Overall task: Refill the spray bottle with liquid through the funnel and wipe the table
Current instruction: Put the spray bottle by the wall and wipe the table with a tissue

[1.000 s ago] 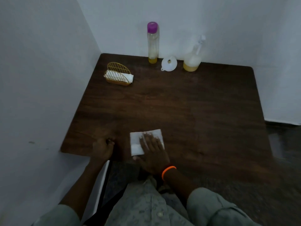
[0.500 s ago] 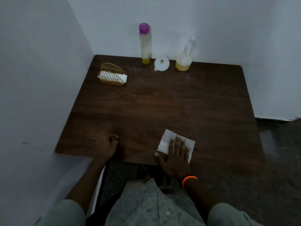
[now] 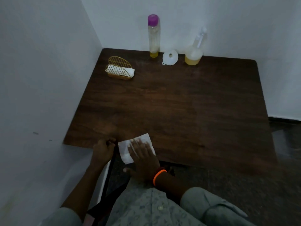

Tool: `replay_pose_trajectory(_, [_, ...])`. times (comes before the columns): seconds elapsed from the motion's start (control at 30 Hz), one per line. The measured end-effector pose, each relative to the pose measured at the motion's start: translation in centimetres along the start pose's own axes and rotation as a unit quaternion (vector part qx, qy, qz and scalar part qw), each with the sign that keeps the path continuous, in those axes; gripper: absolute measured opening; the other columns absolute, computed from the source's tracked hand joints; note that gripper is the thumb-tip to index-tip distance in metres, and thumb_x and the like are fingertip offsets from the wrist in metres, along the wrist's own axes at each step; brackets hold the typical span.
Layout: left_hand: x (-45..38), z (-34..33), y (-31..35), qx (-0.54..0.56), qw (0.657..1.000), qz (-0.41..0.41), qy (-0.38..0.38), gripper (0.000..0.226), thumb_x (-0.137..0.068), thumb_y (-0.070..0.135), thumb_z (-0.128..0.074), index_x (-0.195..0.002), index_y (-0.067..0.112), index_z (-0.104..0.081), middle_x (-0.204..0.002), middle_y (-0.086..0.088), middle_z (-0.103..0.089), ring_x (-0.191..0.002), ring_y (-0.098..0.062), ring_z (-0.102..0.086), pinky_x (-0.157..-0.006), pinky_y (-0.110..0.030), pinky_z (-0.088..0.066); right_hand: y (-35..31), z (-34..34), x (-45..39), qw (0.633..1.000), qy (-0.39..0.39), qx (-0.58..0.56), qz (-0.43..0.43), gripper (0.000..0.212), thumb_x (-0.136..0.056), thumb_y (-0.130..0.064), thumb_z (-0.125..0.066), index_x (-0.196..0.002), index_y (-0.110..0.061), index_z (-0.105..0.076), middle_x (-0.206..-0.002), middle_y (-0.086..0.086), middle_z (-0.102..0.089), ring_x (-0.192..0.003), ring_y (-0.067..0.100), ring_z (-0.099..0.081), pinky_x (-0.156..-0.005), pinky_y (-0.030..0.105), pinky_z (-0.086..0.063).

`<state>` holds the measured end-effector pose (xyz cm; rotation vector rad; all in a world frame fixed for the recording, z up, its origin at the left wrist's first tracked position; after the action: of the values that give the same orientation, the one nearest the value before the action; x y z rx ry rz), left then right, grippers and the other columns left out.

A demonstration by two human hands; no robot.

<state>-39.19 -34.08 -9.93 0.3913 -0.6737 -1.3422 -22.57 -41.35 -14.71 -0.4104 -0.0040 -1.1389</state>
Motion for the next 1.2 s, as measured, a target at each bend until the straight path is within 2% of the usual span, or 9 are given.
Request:
replay_pose_trajectory(0.07, [0.0, -0.9, 0.3, -0.005, 1.000, -0.006, -0.010, 0.022, -0.090, -0.014, -0.051, -0.094, -0.008, -0.072, -0.087, -0.025, -0.074, -0.077, -0.030, -0.069, -0.072, -0.038, -0.057, 1.2, -0.2, 1.0, 1.000, -0.011, 0.002, 0.007, 0.093, -0.092, -0.075, -0.027, -0.160, -0.017, -0.005, -0.168, 0.009, 0.006, -0.155, 0.028, 0.011, -0.124, 0.054, -0.003])
replay_pose_trajectory(0.3, [0.5, -5.6, 4.0, -0.038, 0.996, -0.043, -0.070, 0.018, -0.097, 0.012, -0.057, -0.106, 0.011, -0.072, -0.098, -0.006, -0.074, -0.087, -0.020, -0.070, -0.082, -0.037, -0.059, 6.7, -0.2, 6.2, 0.992, 0.024, -0.060, -0.110, 0.091, -0.091, -0.077, -0.026, -0.159, -0.025, 0.005, -0.168, 0.003, 0.012, -0.155, 0.021, 0.014, -0.124, 0.049, 0.004])
replay_pose_trajectory(0.4, [2.4, -8.0, 7.3, -0.062, 0.987, -0.122, -0.081, 0.013, -0.092, 0.020, -0.064, -0.101, 0.016, -0.072, -0.094, -0.001, -0.073, -0.086, -0.018, -0.070, -0.076, -0.027, -0.054, 7.6, -0.1, 7.3, 0.987, 0.022, -0.082, -0.140, 0.089, -0.092, -0.076, -0.024, -0.158, -0.027, 0.010, -0.167, 0.002, 0.017, -0.154, 0.020, 0.019, -0.122, 0.047, 0.009])
replay_pose_trajectory(0.53, [5.9, -10.8, 10.3, -0.116, 0.942, -0.290, -0.122, 0.034, -0.094, 0.030, -0.056, -0.115, 0.010, -0.072, -0.117, -0.009, -0.071, -0.105, -0.023, -0.069, -0.094, -0.034, -0.054, 8.3, 0.9, 7.6, 0.986, 0.023, -0.110, -0.122, 0.075, -0.101, -0.058, -0.025, -0.158, -0.020, 0.006, -0.164, 0.004, 0.017, -0.153, 0.023, 0.015, -0.124, 0.043, 0.006])
replay_pose_trajectory(0.67, [7.2, -11.6, 11.3, -0.147, 0.914, -0.364, -0.104, 0.046, -0.092, 0.028, -0.059, -0.123, -0.004, -0.067, -0.129, -0.021, -0.067, -0.120, -0.031, -0.066, -0.109, -0.032, -0.043, 10.4, 3.1, 8.6, 0.986, 0.060, -0.112, -0.107, 0.062, -0.100, -0.030, -0.049, -0.152, -0.001, -0.028, -0.161, 0.018, -0.022, -0.151, 0.028, -0.023, -0.124, 0.047, -0.024])
replay_pose_trajectory(0.8, [7.7, -12.1, 11.8, -0.186, 0.889, -0.407, -0.091, 0.054, -0.103, 0.034, -0.040, -0.119, -0.010, -0.068, -0.126, -0.025, -0.067, -0.115, -0.033, -0.068, -0.105, -0.028, -0.047, 10.9, 3.7, 9.5, 0.991, 0.105, -0.059, -0.066, 0.050, -0.087, -0.025, -0.067, -0.128, 0.003, -0.062, -0.139, 0.022, -0.057, -0.128, 0.032, -0.058, -0.096, 0.048, -0.056])
replay_pose_trajectory(0.93, [7.6, -12.6, 10.7, -0.180, 0.888, -0.407, -0.114, 0.051, -0.078, 0.017, -0.083, -0.120, -0.007, -0.068, -0.130, -0.024, -0.065, -0.117, -0.032, -0.068, -0.095, -0.040, -0.055, 10.9, 4.0, 9.9, 0.988, 0.134, -0.039, -0.062, 0.051, -0.090, -0.032, -0.048, -0.127, -0.001, -0.064, -0.138, 0.018, -0.059, -0.128, 0.028, -0.059, -0.098, 0.043, -0.056])
replay_pose_trajectory(1.13, [8.2, -11.9, 9.3, -0.180, 0.871, -0.440, -0.124, 0.050, -0.082, 0.021, -0.077, -0.129, 0.005, -0.066, -0.137, -0.016, -0.062, -0.124, -0.024, -0.064, -0.097, -0.040, -0.057, 10.0, 4.7, 11.3, 0.986, 0.156, -0.034, -0.037, 0.050, -0.085, -0.033, -0.053, -0.124, -0.006, -0.069, -0.134, 0.013, -0.064, -0.125, 0.024, -0.062, -0.100, 0.034, -0.050])
replay_pose_trajectory(1.2, [8.6, -11.6, 9.2, -0.180, 0.868, -0.451, -0.104, 0.040, -0.087, 0.022, -0.061, -0.124, 0.008, -0.071, -0.132, -0.013, -0.066, -0.119, -0.023, -0.067, -0.094, -0.038, -0.059, 9.9, 4.4, 11.7, 0.986, 0.158, -0.033, -0.027, 0.048, -0.078, -0.027, -0.073, -0.122, -0.007, -0.071, -0.132, 0.013, -0.066, -0.123, 0.025, -0.064, -0.099, 0.036, -0.052])
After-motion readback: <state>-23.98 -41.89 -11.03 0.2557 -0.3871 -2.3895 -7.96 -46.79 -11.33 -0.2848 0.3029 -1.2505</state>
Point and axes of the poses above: each hand's wrist, its own x-axis away from the middle knuckle, its own z-axis out of the back of the hand, y = z × x, the point moved 7 cm from there along -x, towards the middle knuckle
